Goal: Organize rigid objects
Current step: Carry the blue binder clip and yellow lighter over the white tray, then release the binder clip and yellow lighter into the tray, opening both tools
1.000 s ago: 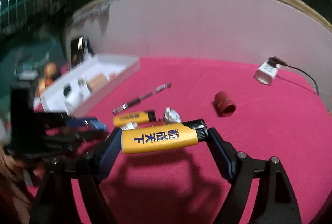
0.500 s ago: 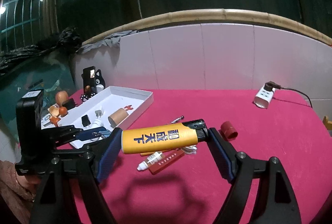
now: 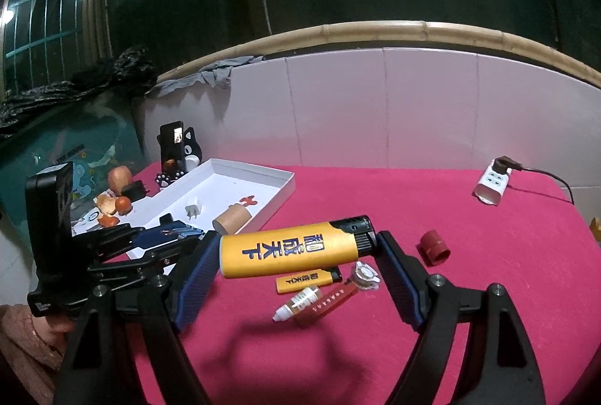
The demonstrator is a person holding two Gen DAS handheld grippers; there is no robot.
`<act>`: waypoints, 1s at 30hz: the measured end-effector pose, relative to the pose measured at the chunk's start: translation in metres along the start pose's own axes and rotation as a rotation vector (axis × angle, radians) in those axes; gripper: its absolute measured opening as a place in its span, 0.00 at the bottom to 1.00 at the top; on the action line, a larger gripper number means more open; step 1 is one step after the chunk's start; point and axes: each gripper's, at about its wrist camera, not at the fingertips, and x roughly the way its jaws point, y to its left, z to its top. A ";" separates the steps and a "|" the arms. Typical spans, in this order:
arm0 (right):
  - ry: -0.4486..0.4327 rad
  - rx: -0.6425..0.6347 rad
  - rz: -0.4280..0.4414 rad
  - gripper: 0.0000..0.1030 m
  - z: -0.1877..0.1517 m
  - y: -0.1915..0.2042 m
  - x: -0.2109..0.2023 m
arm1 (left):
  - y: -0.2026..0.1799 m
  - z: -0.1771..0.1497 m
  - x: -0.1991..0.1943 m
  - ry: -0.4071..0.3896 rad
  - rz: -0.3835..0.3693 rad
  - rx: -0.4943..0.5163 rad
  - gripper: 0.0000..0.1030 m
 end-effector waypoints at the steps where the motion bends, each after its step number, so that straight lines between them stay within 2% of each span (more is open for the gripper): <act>1: 0.002 -0.005 0.001 0.80 0.001 0.003 0.001 | 0.005 0.000 -0.001 -0.005 0.008 -0.010 0.32; 10: 0.024 -0.058 0.033 0.80 0.016 0.031 0.022 | 0.050 0.000 -0.012 -0.031 0.087 -0.101 0.32; 21: 0.080 -0.101 0.086 0.80 0.028 0.067 0.061 | 0.091 -0.006 -0.018 -0.038 0.141 -0.168 0.32; 30: 0.110 -0.079 0.062 0.80 0.039 0.081 0.102 | 0.171 0.025 -0.022 -0.093 0.263 -0.269 0.32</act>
